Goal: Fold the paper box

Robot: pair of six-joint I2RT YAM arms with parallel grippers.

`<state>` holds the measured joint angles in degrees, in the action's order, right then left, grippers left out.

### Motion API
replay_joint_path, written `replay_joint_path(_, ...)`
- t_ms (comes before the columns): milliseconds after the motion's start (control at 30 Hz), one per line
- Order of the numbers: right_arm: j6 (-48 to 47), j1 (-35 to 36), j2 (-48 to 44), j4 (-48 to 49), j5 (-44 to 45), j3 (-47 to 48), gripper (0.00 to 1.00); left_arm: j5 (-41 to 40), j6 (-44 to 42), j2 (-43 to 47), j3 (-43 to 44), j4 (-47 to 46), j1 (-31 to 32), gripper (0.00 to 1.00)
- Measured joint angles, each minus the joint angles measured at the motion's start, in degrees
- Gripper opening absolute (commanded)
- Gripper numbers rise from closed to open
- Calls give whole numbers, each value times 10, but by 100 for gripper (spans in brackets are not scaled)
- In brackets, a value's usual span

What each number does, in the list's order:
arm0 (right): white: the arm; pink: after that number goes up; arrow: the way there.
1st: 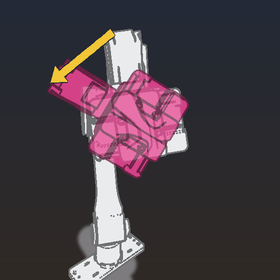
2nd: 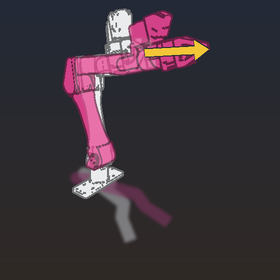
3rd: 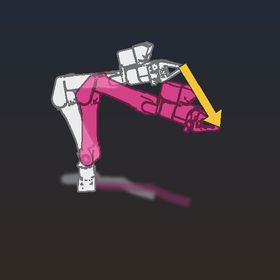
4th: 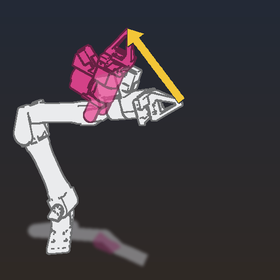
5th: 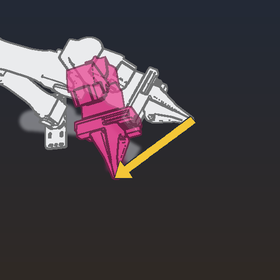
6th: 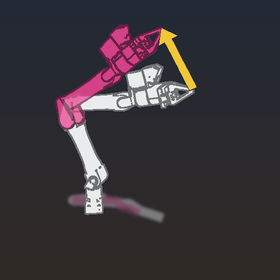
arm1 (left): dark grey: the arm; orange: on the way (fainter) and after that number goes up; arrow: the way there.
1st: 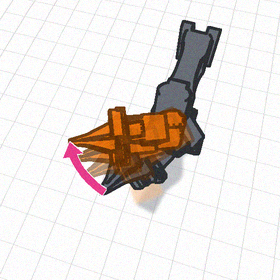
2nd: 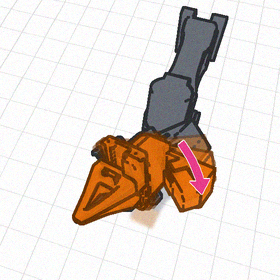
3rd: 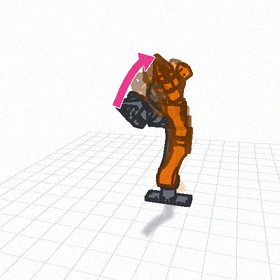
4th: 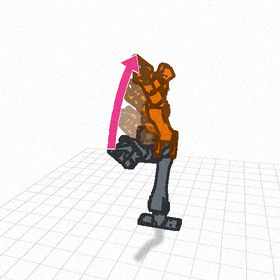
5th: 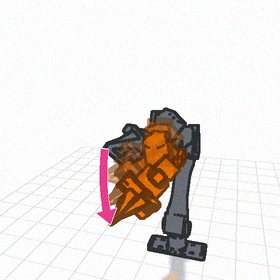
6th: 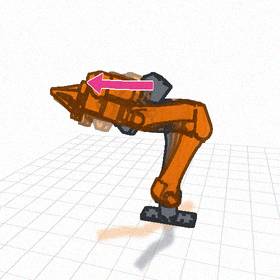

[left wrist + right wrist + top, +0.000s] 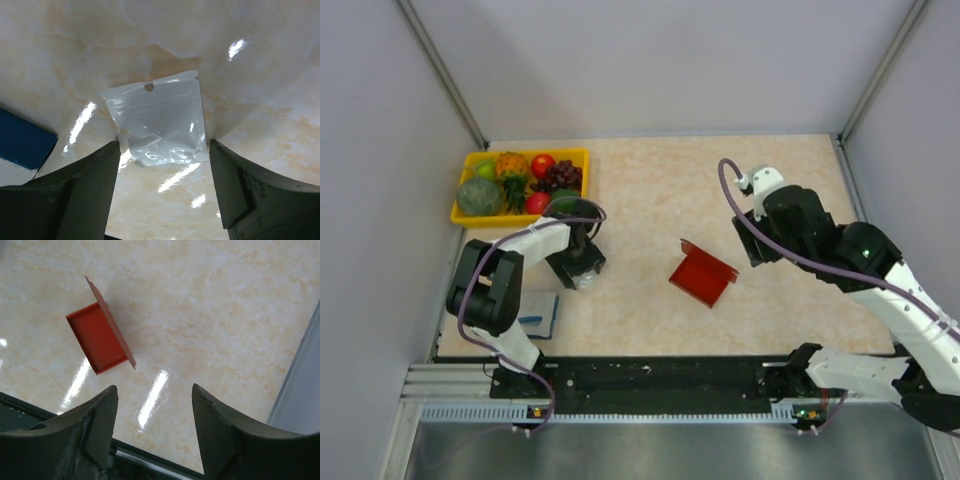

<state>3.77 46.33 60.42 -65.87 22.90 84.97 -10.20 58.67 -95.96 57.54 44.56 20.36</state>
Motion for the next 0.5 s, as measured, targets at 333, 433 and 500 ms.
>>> replay_joint_path(333, 25, 0, -13, 21, -9, -115, 65, -21, 10, 15, -16, -30, 10, 36)
replay_joint_path(433, 51, -17, -30, 44, -23, -154, 66, -41, -1, 40, -26, -29, 30, 31)
replay_joint_path(500, 69, -55, -43, 66, -57, -186, 66, -46, -5, 63, -26, -30, 55, 31)
